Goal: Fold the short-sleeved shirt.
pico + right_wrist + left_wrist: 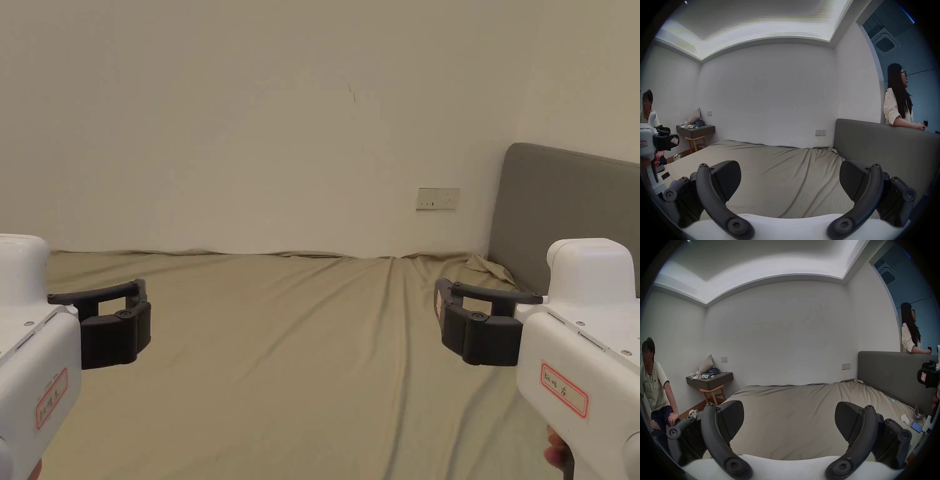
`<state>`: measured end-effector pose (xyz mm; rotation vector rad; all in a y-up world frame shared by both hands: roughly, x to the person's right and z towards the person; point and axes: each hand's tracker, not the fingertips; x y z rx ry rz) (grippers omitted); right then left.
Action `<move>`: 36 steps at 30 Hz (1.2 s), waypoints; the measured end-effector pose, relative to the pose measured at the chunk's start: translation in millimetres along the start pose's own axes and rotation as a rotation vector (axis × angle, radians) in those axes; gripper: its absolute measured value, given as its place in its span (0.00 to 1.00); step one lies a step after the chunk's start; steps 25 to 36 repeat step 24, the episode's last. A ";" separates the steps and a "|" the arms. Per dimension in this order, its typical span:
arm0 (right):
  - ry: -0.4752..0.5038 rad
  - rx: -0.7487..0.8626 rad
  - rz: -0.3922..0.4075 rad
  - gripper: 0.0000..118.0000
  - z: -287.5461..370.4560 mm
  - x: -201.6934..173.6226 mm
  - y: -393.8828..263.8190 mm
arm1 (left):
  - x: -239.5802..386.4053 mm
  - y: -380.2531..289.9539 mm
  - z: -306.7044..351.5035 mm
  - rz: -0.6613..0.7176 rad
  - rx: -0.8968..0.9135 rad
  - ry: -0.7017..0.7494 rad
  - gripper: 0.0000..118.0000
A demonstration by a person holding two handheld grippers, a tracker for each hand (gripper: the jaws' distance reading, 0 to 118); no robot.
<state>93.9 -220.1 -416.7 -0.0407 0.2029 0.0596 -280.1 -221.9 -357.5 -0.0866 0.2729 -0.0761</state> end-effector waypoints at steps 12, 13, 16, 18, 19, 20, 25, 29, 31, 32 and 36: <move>0.029 -0.018 -0.024 1.00 -0.4 5.0 4.5 | 0.7 -0.8 -0.8 -0.011 0.002 -0.001 0.99; 0.036 -0.019 -0.028 1.00 -0.7 4.6 4.6 | 0.5 -0.8 -1.1 -0.010 0.002 -0.001 0.99; 0.003 -0.006 0.008 1.00 -2.2 0.9 1.6 | 0.7 -0.2 -1.5 -0.007 0.002 -0.002 0.99; -0.033 0.001 0.026 1.00 -2.5 -0.9 0.0 | 1.0 0.5 -0.7 -0.010 0.005 -0.001 0.99; -0.027 0.003 0.021 1.00 -2.3 0.2 0.0 | 1.2 0.7 -0.5 -0.013 0.006 -0.001 0.99; -0.019 0.001 0.016 1.00 -1.8 1.3 0.1 | 1.4 0.8 -0.6 -0.014 0.007 0.001 0.99; -0.002 0.005 -0.012 1.00 -1.0 4.2 1.0 | 0.8 0.1 -1.2 -0.011 0.002 0.009 0.99; -0.002 0.005 -0.012 1.00 -1.0 4.2 1.0 | 0.8 0.1 -1.2 -0.011 0.002 0.009 0.99; -0.002 0.005 -0.012 1.00 -1.0 4.2 1.0 | 0.8 0.1 -1.2 -0.011 0.002 0.009 0.99; -0.002 0.005 -0.012 1.00 -1.0 4.2 1.0 | 0.8 0.1 -1.2 -0.011 0.002 0.009 0.99; -0.002 0.005 -0.012 1.00 -1.0 4.2 1.0 | 0.8 0.1 -1.2 -0.011 0.002 0.009 0.99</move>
